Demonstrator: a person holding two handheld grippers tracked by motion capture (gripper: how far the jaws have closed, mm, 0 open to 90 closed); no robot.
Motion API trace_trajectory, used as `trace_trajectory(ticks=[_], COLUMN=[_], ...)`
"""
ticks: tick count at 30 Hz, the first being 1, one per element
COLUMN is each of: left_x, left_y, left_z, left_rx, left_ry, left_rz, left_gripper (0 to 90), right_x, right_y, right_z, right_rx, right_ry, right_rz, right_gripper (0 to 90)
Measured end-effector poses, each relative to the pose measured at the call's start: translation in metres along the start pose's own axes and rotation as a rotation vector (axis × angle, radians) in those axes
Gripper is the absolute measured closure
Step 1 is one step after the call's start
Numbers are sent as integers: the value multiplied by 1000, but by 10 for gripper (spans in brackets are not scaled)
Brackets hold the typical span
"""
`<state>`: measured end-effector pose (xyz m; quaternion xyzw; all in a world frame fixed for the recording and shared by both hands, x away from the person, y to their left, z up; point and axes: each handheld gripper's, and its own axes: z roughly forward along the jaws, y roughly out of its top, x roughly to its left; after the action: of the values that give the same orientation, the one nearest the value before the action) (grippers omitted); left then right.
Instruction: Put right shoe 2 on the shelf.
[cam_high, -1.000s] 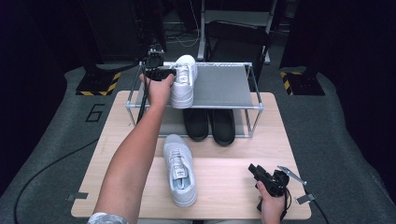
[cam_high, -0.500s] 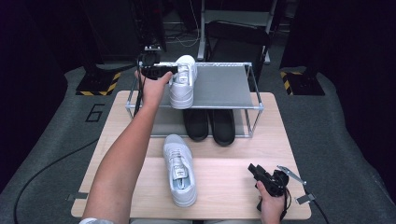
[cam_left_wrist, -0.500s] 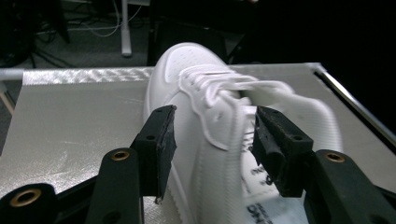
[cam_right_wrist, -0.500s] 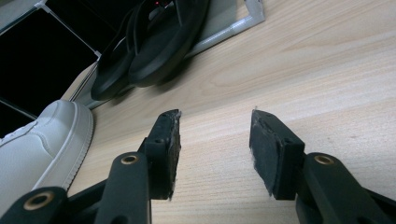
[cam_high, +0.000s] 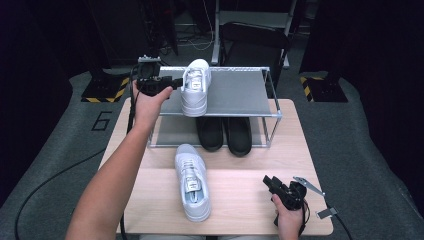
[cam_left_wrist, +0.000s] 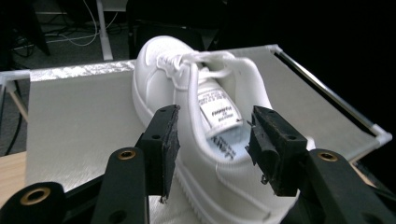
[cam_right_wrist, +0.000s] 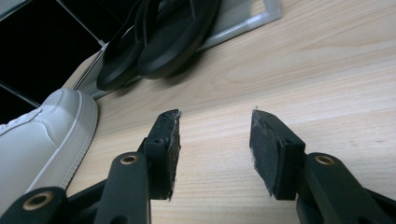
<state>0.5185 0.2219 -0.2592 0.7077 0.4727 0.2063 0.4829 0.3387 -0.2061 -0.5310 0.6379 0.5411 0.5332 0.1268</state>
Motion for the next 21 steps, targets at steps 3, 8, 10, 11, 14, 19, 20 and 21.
trace_trajectory(ticks=[3, 8, 10, 11, 14, 19, 20, 21], left_x=[1, 4, 7, 9, 15, 25, 27, 29], left_y=[-5, -21, -30, -36, -52, -78, -83, -87], left_z=[-6, -26, -32, -34, -39, -48, -48, -49], left_rx=[-8, 3, 4, 5, -4, -1, 4, 6], left_ry=[-5, -3, -11, -10, -6, 9, 12, 18], left_rz=[-5, 19, 14, 8, -24, -48, -50, -53], left_gripper=[520, 518, 518, 517, 519, 519, 519, 519], right_x=[2, 9, 11, 12, 15, 22, 23, 23], right_y=[-1, -1, -1, -1, -1, -1, -1, -1], right_z=[1, 4, 3, 4, 4, 5, 5, 6], right_rx=[12, 30, 37, 37, 41, 61, 62, 61], right_ry=[5, 12, 8, 16, 13, 27, 23, 29], right_rz=[-6, -44, -54, -56, -77, -110, -123, -132], right_gripper=[528, 532, 532, 532, 533, 545, 545, 545])
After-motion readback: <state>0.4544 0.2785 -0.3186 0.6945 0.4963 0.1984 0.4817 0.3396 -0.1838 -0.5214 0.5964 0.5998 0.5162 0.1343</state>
